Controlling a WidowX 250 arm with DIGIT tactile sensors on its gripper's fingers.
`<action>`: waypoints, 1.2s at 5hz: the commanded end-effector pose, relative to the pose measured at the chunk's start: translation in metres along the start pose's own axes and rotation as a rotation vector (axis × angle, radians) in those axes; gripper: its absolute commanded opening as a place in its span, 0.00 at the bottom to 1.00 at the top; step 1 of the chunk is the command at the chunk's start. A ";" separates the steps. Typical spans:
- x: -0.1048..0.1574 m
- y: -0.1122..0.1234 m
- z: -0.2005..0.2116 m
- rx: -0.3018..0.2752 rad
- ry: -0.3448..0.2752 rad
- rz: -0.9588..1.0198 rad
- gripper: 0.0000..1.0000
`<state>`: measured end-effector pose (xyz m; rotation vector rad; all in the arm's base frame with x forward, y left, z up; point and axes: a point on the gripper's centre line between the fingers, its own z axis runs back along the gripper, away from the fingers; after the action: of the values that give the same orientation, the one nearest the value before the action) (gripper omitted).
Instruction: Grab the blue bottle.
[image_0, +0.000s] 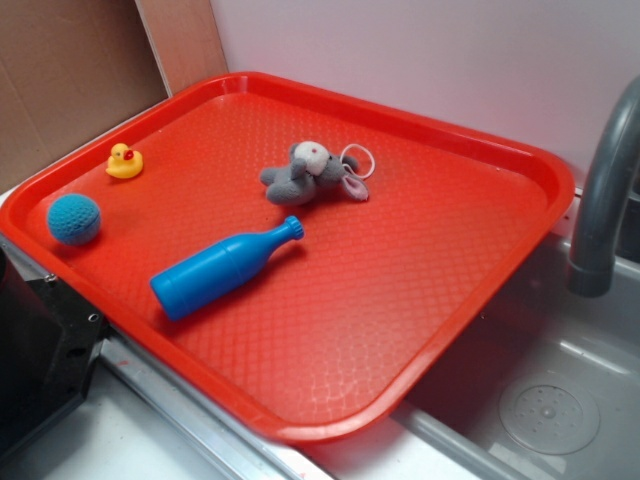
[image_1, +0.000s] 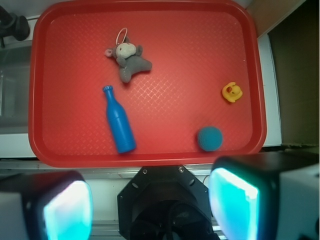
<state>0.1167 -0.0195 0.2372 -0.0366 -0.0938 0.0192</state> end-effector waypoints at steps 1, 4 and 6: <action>0.000 0.000 0.000 0.000 0.000 0.000 1.00; 0.003 -0.012 -0.031 -0.028 -0.053 0.102 1.00; 0.016 -0.041 -0.094 -0.014 -0.063 0.133 1.00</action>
<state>0.1383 -0.0626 0.1391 -0.0441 -0.1273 0.1575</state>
